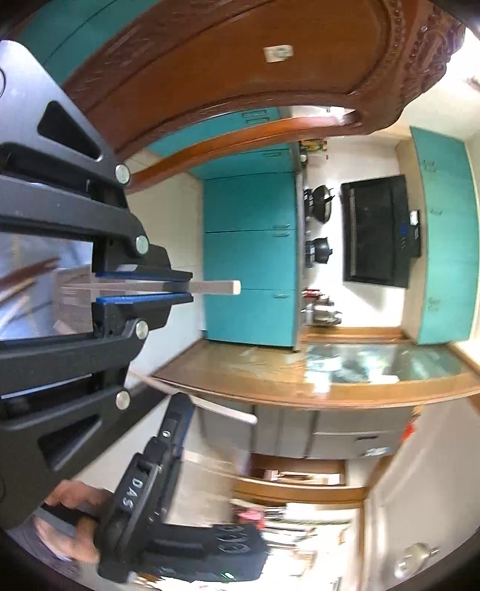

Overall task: Organize utensils
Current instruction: 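Lift the held chopsticks over the white caddy, lower them in, open both grippers, then grasp a dark brown chopstick with the left gripper while the right gripper closes on a light wooden chopstick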

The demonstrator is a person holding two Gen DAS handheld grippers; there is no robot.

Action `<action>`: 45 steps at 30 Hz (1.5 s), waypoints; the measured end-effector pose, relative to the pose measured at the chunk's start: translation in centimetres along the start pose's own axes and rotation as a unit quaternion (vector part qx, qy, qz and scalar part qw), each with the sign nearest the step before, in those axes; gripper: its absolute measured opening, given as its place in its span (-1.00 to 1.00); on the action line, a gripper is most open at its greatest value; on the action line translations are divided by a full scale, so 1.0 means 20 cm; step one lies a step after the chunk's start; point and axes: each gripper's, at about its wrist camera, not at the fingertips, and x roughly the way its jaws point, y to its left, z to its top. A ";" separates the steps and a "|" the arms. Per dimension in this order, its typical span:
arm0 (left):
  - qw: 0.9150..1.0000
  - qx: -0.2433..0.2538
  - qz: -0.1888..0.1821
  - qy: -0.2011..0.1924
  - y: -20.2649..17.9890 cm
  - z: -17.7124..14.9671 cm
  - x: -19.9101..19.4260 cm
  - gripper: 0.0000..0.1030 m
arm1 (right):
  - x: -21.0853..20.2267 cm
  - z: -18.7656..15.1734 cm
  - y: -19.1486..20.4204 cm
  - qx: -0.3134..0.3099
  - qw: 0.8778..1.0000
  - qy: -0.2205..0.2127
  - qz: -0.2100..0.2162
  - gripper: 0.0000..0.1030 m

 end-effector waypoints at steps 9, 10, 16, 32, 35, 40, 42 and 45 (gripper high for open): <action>0.997 -0.069 0.018 -0.040 0.07 0.06 0.18 -0.87 | 0.05 0.04 -0.16 0.034 0.995 -0.064 -0.070 -0.88; 0.997 -0.065 0.025 -0.035 0.07 0.04 0.25 -0.87 | 0.07 0.02 -0.18 0.036 0.994 -0.069 -0.074 -0.88; 0.998 -0.047 0.039 0.021 0.05 -0.06 0.48 -0.87 | 0.24 -0.13 -0.23 0.009 0.994 -0.023 -0.102 -0.88; 0.998 -0.045 0.035 0.013 0.08 -0.24 0.39 -0.80 | -0.02 -0.32 0.02 -0.071 0.996 -0.038 -0.044 -0.43; 0.996 -0.057 0.062 -0.009 0.13 -0.33 0.31 -0.80 | 0.00 -0.50 0.07 -0.104 0.995 0.003 -0.004 -0.40; 0.990 -0.073 0.092 0.079 0.27 -0.61 0.36 -0.76 | 0.36 -0.92 0.02 -0.093 0.967 0.238 -0.015 -0.40; 0.980 -0.079 0.086 0.163 0.31 -0.74 0.45 -0.68 | 0.47 -1.09 0.01 -0.095 0.944 0.315 -0.025 -0.40; 0.957 -0.113 0.060 0.262 0.36 -0.92 0.56 -0.68 | 0.54 -1.24 0.03 -0.113 0.922 0.370 -0.033 -0.40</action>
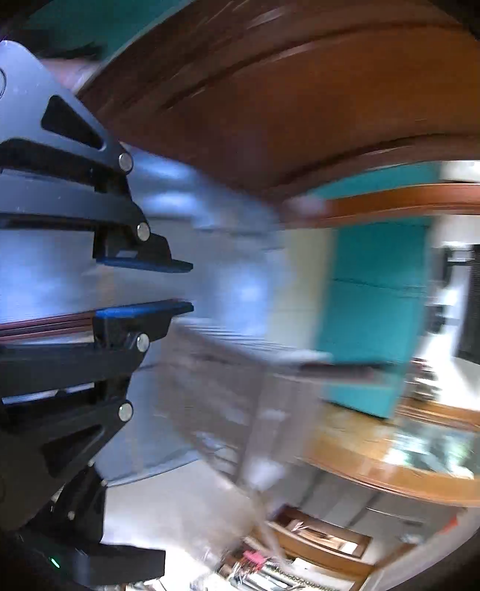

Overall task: Organize utensils
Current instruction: 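Grasp a dark brown chopstick with the left gripper while the right gripper closes on a light wooden chopstick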

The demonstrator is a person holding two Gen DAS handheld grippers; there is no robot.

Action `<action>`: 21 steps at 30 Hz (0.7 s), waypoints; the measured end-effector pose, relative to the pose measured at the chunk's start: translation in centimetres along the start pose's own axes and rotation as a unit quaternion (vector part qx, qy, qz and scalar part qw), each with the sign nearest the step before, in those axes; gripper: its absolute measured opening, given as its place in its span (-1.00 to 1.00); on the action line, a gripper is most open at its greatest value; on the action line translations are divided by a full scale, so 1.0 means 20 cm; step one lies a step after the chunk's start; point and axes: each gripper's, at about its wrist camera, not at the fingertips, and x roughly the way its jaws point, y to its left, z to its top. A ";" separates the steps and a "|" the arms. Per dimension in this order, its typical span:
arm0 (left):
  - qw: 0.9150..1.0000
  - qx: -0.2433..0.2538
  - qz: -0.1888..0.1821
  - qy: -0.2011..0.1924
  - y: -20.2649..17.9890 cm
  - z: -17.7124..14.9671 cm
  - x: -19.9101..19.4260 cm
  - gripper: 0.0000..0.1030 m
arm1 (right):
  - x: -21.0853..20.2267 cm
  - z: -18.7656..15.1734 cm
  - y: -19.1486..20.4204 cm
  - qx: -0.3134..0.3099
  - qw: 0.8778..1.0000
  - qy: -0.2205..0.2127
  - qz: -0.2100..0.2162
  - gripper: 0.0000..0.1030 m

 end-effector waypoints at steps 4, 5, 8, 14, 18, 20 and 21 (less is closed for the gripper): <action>0.997 0.017 -0.020 0.073 -0.02 -0.09 0.16 -0.68 | 0.07 -0.02 0.02 0.000 1.000 0.014 -0.018 -0.40; 0.996 0.026 -0.021 0.079 -0.04 -0.10 0.17 -0.68 | 0.07 -0.02 0.01 0.005 1.000 0.013 -0.021 -0.43; 0.994 0.048 -0.021 0.093 -0.09 -0.15 0.21 -0.65 | 0.09 -0.02 -0.02 0.025 0.999 0.016 -0.034 -0.70; 0.990 0.068 -0.017 0.122 -0.14 -0.23 0.28 -0.60 | 0.08 0.03 -0.14 0.063 0.997 0.015 -0.044 -0.78; 0.989 0.060 -0.025 0.134 -0.14 -0.25 0.33 -0.54 | 0.08 0.02 -0.12 0.060 0.997 0.015 -0.047 -0.78; 0.989 0.051 -0.027 0.133 -0.13 -0.26 0.33 -0.55 | 0.07 0.00 -0.12 0.061 0.997 0.014 -0.047 -0.78; 0.990 0.047 -0.029 0.133 -0.13 -0.26 0.33 -0.62 | 0.07 0.00 -0.12 0.062 0.997 0.014 -0.045 -0.78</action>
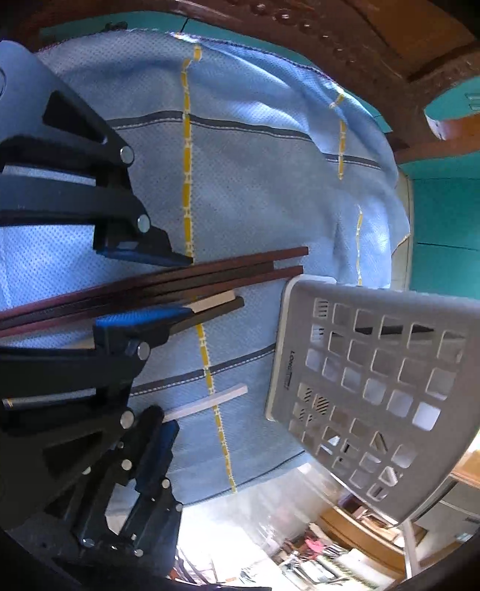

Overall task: Organize utensils
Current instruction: 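Grasp a dark brown chopstick with the left gripper while the right gripper closes on a light wooden chopstick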

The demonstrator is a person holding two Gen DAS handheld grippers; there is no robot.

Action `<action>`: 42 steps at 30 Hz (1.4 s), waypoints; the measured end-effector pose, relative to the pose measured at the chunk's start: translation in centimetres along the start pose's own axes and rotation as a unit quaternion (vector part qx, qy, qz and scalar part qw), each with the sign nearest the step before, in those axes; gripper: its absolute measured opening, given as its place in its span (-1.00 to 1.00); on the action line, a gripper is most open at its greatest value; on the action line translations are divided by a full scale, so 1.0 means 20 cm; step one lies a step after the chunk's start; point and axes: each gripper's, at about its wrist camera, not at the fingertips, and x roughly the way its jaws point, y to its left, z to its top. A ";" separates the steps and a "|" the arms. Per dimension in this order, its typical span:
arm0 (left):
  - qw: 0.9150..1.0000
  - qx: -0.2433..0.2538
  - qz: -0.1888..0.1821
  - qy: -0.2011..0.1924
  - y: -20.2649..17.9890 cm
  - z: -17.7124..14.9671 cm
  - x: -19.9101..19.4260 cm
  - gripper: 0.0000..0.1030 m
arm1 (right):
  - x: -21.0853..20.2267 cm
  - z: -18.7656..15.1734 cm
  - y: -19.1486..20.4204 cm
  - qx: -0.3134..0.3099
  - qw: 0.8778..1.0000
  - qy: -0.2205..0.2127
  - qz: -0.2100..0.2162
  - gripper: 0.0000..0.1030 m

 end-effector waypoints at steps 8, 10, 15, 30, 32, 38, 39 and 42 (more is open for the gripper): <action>1.000 -0.010 -0.001 0.005 0.06 -0.06 -0.05 -0.91 | -0.01 -0.01 -0.01 0.003 1.000 0.000 0.003 -0.78; 1.000 -0.003 0.005 0.001 0.06 -0.08 -0.06 -0.91 | -0.01 -0.01 -0.01 0.004 1.000 0.000 0.002 -0.78; 1.000 0.004 -0.010 -0.010 0.04 -0.13 -0.08 -0.90 | -0.01 0.00 -0.01 0.007 1.000 0.000 -0.002 -0.78; 1.000 -0.014 0.004 -0.026 0.06 -0.11 -0.12 -0.74 | 0.00 0.00 0.00 0.001 1.000 -0.005 -0.013 -0.76; 1.000 -0.003 -0.006 -0.026 0.03 -0.12 -0.12 -0.74 | 0.00 0.00 0.01 -0.001 1.000 -0.005 -0.015 -0.76; 0.998 0.032 0.056 -0.019 -0.04 -0.14 -0.07 -0.62 | 0.01 0.01 0.01 -0.002 1.000 -0.007 -0.014 -0.75; 0.998 0.031 0.056 -0.018 -0.04 -0.13 -0.06 -0.59 | 0.01 0.01 0.01 -0.003 1.000 -0.008 -0.015 -0.75; 0.998 0.032 0.058 -0.019 -0.06 -0.14 -0.06 -0.59 | 0.01 0.01 0.02 -0.008 1.000 -0.009 -0.019 -0.73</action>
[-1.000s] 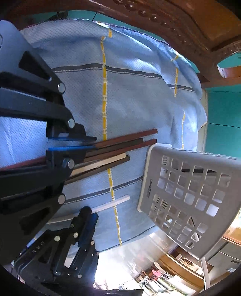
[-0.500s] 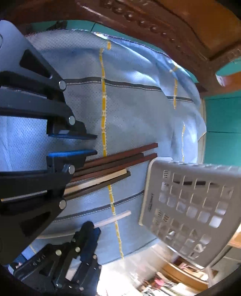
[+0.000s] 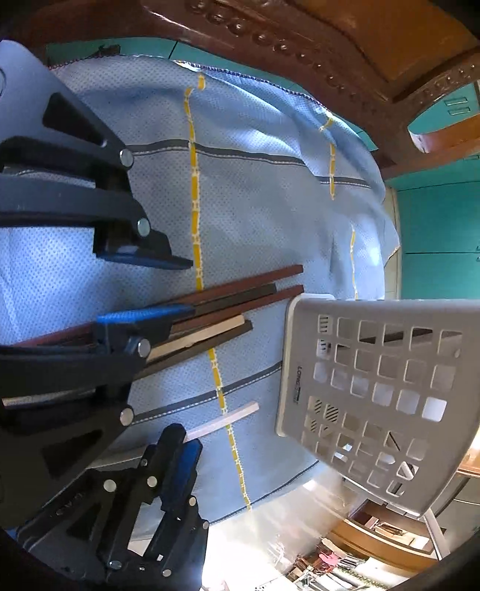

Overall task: Organize utensils
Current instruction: 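Grasp a dark brown chopstick with the left gripper while the right gripper closes on a light wooden chopstick, then lift both held chopsticks up over the white caddy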

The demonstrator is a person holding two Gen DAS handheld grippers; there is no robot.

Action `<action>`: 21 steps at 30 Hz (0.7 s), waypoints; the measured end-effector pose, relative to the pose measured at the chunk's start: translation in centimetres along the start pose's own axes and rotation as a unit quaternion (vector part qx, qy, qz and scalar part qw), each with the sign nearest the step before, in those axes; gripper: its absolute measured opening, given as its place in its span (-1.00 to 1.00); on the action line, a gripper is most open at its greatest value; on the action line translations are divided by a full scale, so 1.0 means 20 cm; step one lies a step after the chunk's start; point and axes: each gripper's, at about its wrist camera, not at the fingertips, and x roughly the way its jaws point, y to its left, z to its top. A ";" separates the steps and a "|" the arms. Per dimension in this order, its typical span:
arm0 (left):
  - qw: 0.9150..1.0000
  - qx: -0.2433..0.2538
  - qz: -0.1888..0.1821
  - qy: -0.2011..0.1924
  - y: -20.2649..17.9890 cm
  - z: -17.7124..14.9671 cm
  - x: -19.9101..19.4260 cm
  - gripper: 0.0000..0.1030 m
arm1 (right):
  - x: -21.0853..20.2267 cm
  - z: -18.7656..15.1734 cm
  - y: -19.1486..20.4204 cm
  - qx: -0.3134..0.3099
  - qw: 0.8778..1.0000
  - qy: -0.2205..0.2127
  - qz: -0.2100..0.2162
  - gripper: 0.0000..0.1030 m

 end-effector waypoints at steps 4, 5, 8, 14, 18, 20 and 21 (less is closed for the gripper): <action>1.000 -0.004 -0.006 -0.004 0.02 0.03 0.00 -0.59 | 0.01 0.00 0.02 -0.013 1.000 -0.005 -0.006 -0.73; 1.000 -0.008 -0.010 -0.002 0.03 0.03 0.01 -0.59 | 0.01 0.00 0.03 -0.015 1.000 -0.005 -0.002 -0.80; 1.000 -0.018 -0.012 0.005 0.06 0.06 0.01 -0.42 | 0.01 0.01 0.04 -0.026 1.000 -0.002 0.014 -0.84; 0.997 -0.070 -0.005 0.009 0.18 0.13 0.06 -0.36 | 0.00 0.01 0.01 -0.015 1.000 -0.001 0.016 -0.84; 0.995 -0.098 -0.021 -0.024 0.22 0.30 0.10 -0.36 | 0.00 0.01 0.03 -0.018 1.000 -0.004 0.008 -0.84; 0.995 -0.091 -0.014 -0.024 0.20 0.35 0.15 -0.36 | 0.01 0.01 0.04 -0.018 1.000 -0.005 0.007 -0.84; 0.996 -0.090 -0.012 -0.017 0.18 0.38 0.19 -0.36 | 0.01 0.01 0.04 -0.017 1.000 -0.006 0.009 -0.84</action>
